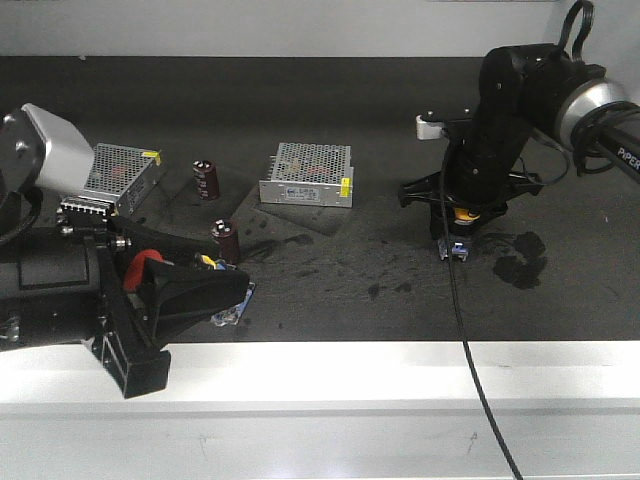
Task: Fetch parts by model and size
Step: 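Close the right gripper on the yellow-capped switch and lift it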
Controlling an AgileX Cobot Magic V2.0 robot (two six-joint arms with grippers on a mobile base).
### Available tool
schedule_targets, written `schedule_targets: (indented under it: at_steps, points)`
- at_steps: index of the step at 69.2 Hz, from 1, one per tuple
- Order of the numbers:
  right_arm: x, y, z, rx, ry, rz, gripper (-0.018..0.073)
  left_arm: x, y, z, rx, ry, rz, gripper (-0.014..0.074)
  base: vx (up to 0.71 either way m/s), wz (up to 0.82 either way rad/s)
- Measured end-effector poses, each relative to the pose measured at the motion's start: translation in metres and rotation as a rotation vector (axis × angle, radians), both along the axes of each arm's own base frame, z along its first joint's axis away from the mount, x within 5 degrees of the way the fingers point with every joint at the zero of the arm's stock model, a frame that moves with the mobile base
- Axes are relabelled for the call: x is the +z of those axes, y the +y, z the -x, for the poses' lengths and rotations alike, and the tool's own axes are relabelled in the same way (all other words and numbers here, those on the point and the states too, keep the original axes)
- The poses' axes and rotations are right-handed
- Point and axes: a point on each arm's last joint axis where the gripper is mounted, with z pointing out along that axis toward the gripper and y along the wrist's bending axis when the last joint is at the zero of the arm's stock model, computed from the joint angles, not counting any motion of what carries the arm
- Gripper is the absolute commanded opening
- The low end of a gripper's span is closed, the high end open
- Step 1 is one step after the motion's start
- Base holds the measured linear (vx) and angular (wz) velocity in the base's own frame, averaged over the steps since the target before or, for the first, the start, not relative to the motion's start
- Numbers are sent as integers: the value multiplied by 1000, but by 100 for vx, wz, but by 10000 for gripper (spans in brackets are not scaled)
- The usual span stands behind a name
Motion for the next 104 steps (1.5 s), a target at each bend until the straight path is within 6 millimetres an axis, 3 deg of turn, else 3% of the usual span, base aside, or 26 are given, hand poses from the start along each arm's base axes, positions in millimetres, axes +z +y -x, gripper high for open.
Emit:
schedule_targets:
  at_steps: [16,24,48,60,76,104]
  points:
    - [1,0,0,1,-2,0,-6,0,0,0,-5,3,-1,-7,0,0]
    - [12,1,9,8,-18,-4,-5,-1,-1,2,-18,9,-4,-7,0,0]
    - [64,-4,84,40,-276,-68,-5,-1,-1,3,-31,16,-8,-7,0,0]
    - [84,4,123,126,-406,-127,-5,-1,-1,3,-31,15,-10,-7,0,0]
    - [102,27,171,270,-525,-189,-5,-1,-1,3,-32,14,-12,-7,0,0]
    - [118,49,230,421,-647,-299,-5,11,8,20,-47,-75,-36,-7,0,0]
